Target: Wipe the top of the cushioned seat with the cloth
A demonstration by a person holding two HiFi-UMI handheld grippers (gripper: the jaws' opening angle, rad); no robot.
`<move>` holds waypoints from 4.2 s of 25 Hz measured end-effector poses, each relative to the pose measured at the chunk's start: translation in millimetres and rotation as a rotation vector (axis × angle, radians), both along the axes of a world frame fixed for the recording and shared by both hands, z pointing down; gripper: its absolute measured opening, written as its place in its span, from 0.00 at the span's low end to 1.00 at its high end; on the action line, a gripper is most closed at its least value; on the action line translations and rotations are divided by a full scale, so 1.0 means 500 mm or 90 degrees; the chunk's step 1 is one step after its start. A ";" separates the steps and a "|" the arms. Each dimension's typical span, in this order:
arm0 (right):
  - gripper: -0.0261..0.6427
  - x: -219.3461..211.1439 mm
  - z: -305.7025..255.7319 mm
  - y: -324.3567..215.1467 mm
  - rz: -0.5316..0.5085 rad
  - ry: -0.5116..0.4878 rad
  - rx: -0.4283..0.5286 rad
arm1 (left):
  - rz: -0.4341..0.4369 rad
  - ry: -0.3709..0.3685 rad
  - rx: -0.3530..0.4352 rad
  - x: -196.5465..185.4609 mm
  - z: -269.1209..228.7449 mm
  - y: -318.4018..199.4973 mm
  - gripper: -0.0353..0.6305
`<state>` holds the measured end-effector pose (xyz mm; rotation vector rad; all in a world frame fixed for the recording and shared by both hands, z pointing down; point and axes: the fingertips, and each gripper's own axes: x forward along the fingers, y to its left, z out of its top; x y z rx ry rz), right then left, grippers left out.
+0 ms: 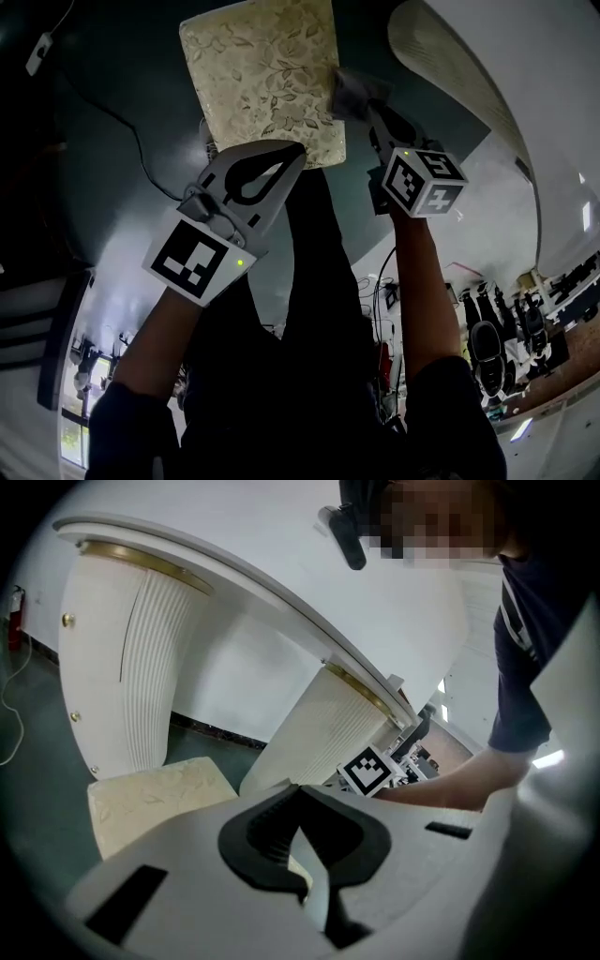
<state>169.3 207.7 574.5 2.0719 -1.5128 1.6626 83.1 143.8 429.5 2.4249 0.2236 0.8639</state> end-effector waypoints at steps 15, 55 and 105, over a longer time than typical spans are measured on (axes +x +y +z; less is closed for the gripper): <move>0.09 -0.071 -0.062 -0.035 -0.012 0.021 0.015 | -0.012 0.035 0.009 -0.071 -0.046 -0.029 0.06; 0.09 -0.415 0.003 -0.047 -0.061 -0.110 -0.015 | -0.026 -0.007 -0.007 -0.252 0.009 -0.068 0.06; 0.09 -0.073 -0.558 -0.044 0.072 0.072 0.113 | 0.084 0.156 0.118 -0.037 -0.508 -0.056 0.06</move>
